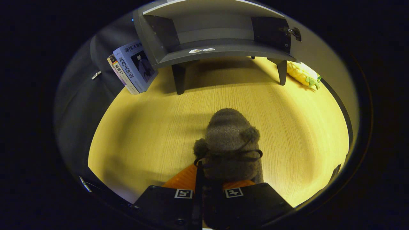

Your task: Open the shoe cabinet door, grab the shoes and put them into the shoe cabinet, then close the shoe cabinet door.

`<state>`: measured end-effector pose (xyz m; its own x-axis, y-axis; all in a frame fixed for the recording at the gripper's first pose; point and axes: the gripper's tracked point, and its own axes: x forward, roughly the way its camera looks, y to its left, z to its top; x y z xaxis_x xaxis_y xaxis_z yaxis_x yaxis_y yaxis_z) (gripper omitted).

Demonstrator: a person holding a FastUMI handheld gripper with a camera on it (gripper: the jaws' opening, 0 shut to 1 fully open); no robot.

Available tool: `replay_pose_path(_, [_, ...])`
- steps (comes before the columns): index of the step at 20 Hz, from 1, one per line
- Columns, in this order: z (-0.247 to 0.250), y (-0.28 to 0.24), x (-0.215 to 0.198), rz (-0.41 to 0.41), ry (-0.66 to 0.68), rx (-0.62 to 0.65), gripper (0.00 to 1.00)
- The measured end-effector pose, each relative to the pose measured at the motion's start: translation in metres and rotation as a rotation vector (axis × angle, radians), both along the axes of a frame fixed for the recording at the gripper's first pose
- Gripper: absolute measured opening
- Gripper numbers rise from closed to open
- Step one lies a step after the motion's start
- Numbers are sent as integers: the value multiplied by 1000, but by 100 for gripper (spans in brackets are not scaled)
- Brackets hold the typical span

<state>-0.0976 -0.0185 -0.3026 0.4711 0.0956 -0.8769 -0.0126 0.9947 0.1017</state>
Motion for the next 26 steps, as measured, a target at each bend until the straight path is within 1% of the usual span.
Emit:
replay_pose_path(3, [-2,1,12,7,-27,-4,22])
replay_pose_path(5, [-5,-2,18,9,-49,-21,24])
replay_pose_path(6, [-6,-3,21,10,-65,-25,24])
replay_pose_path(7, [-7,-4,23,12,-74,-30,21])
replay_pose_path(9, [-7,-6,28,20,-114,-42,21])
replay_pose_path(12, [-11,-7,36,52,-175,-103,21])
replay_pose_path(13, [16,-6,11,53,-182,-103,21])
replay_pose_path(14, [-11,-7,36,56,-180,-103,5])
replay_pose_path(18, [-8,-9,35,28,-162,-87,5])
replay_pose_path(22, [18,-13,39,-3,-190,-84,5])
replay_pose_path(26, [70,-15,55,-12,-254,-101,5])
